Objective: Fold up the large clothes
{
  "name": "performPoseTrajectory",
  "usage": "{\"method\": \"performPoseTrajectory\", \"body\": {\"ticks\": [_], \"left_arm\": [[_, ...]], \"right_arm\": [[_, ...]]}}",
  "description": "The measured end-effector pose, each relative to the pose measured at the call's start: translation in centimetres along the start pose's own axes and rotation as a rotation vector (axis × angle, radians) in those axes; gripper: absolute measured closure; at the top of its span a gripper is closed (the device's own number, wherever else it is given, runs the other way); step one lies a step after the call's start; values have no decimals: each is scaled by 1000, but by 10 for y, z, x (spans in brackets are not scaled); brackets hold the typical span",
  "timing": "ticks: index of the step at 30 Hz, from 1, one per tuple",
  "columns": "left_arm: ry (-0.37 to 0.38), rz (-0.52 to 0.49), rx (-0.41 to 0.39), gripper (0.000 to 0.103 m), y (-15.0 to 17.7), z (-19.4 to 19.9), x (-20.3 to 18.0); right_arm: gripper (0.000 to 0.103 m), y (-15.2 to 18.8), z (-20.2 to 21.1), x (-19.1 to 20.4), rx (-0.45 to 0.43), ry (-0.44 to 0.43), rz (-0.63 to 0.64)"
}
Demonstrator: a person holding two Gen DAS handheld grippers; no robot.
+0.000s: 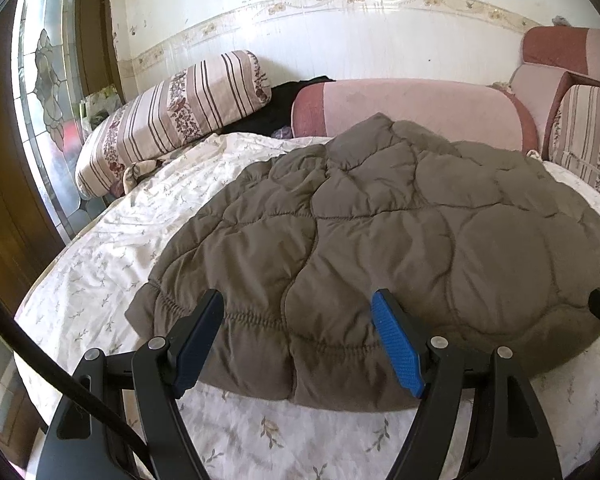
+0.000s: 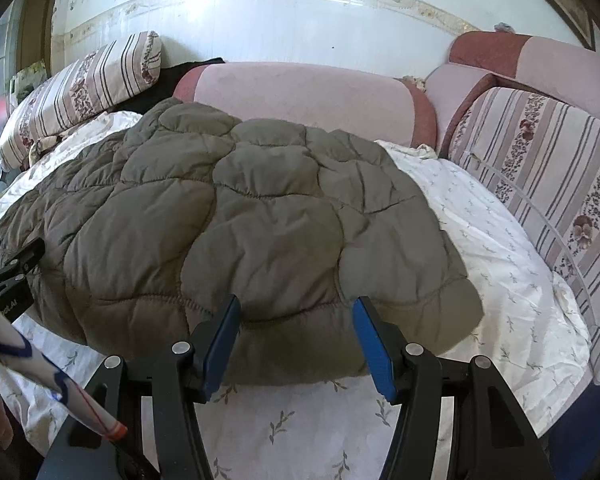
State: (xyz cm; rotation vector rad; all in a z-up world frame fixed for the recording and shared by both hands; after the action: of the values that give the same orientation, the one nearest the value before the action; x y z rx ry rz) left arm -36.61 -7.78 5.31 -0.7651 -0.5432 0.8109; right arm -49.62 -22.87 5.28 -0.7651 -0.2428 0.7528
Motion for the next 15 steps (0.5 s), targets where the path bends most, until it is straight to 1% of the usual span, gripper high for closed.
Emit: {"method": "performPoseTrajectory", "body": {"ticks": [4, 9, 15], "left_arm": [[30, 10, -11, 27, 5, 18, -1], [77, 13, -28, 27, 13, 45, -3], [113, 12, -52, 27, 22, 76, -2]], "right_arm": [[40, 6, 14, -3, -11, 3, -19], [40, 14, 37, -5, -20, -19, -48], [40, 22, 67, -3, -41, -32, -56]]}}
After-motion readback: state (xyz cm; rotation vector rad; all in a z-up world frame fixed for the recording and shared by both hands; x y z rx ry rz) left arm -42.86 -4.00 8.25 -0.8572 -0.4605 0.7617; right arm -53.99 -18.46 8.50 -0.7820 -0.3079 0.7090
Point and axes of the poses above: each gripper's, at about its wrist camera, not at the fingertips, and z roughly against the way its jaws point, x to its left, y to its underside, the point moved 4 cm from there along -z, roughly the way its jaws point, and after that the axes turned 5 degrees about x, right-handed, at the moved point
